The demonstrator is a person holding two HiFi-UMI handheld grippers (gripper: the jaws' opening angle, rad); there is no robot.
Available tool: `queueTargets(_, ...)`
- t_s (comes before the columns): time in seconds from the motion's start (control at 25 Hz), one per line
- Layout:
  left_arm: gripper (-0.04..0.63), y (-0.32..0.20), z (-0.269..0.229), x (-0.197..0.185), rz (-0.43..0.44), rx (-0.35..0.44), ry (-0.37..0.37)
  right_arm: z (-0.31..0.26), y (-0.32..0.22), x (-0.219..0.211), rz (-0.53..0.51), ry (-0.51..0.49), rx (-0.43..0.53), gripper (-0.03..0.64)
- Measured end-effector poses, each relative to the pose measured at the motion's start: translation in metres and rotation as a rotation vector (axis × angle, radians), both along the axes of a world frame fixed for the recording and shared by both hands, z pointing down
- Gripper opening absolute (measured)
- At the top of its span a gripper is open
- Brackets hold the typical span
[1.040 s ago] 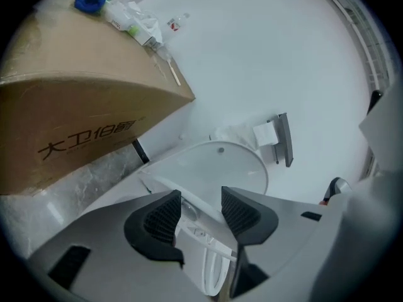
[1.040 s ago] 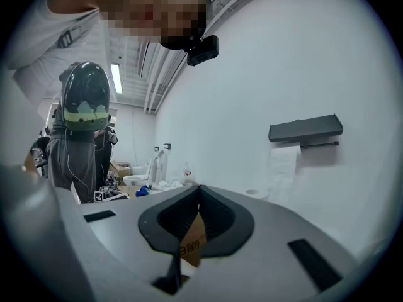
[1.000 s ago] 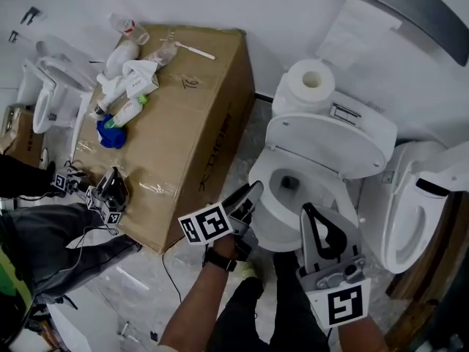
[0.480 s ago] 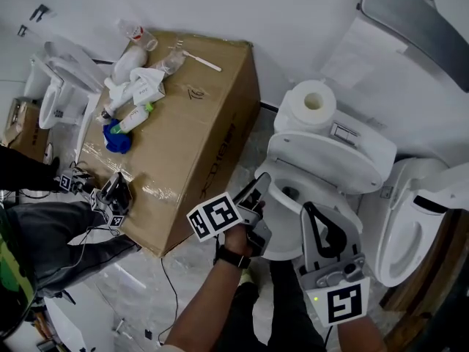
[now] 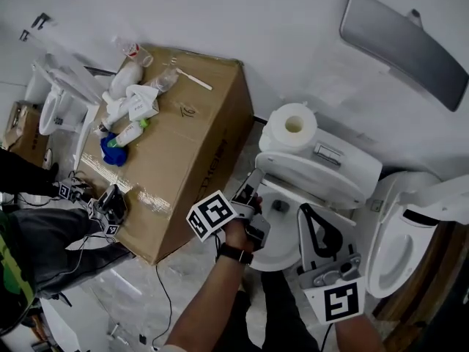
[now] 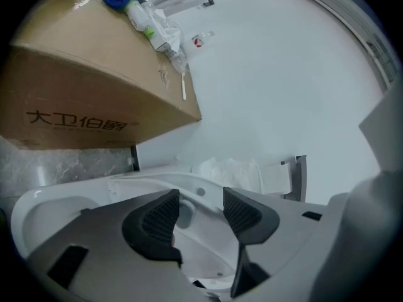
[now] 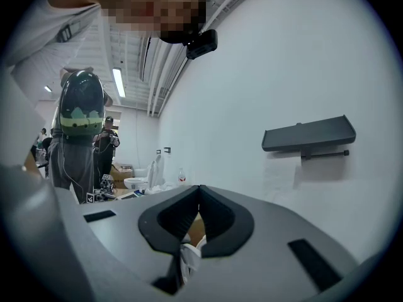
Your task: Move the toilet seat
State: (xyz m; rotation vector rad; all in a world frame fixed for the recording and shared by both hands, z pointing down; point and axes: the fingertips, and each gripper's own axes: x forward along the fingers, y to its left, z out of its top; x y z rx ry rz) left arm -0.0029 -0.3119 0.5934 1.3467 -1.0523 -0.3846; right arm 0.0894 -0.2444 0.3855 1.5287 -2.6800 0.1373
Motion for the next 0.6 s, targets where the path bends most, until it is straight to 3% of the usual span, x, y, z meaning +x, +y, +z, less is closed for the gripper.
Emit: queueTargets(0.6,0.215,-0.035,-0.001,0.014,-0.127,0.084,0.020,0.012,-0.030,0.030,-0.030,-0.012,-0.012,0.014)
